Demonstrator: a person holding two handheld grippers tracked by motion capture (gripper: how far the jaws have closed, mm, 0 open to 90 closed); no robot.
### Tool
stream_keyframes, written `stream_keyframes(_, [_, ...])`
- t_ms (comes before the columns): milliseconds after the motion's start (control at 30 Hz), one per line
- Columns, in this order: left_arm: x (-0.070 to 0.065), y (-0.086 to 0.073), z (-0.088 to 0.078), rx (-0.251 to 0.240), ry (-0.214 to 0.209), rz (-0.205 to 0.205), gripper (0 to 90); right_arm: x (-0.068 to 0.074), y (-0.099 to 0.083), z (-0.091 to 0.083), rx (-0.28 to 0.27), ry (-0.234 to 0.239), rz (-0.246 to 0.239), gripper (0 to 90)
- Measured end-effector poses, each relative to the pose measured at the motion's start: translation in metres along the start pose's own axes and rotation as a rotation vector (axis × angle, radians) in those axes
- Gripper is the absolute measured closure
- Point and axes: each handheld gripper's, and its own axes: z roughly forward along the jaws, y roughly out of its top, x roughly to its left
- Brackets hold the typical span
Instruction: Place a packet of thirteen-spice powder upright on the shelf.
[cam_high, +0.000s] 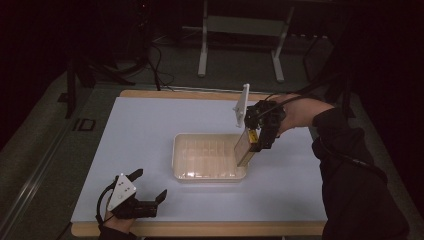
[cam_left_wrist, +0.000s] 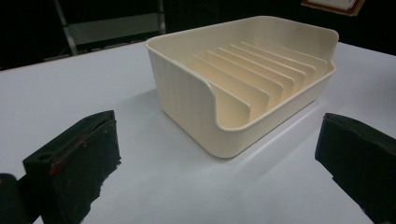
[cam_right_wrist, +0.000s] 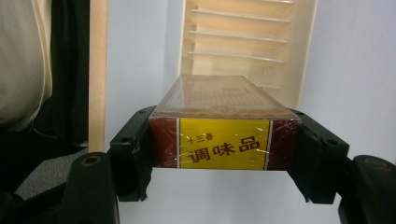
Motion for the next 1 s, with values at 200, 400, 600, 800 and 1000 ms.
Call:
stream_keyframes(200, [0.0, 0.0, 0.0, 0.0, -0.001, 0.001, 0.0, -0.004, 0.007, 0.006, -0.01, 0.005, 0.01, 32.0])
stream_keyframes(400, [-0.001, 0.0, 0.0, -0.001, -0.001, 0.002, 0.0, -0.004, 0.013, 0.008, -0.047, 0.007, 0.004, 31.9])
stream_keyframes(600, [0.0, 0.0, 0.0, 0.0, -0.003, 0.003, 0.0, -0.006, 0.023, 0.013, -0.081, 0.017, 0.006, 32.0])
stream_keyframes(800, [0.0, 0.0, 0.0, 0.0, -0.003, 0.007, 0.0, -0.01, 0.035, 0.02, -0.109, 0.023, 0.003, 32.0])
stream_keyframes(1000, [-0.001, 0.0, 0.0, -0.003, -0.005, 0.006, 0.0, -0.013, 0.044, 0.024, -0.147, 0.027, 0.001, 32.0])
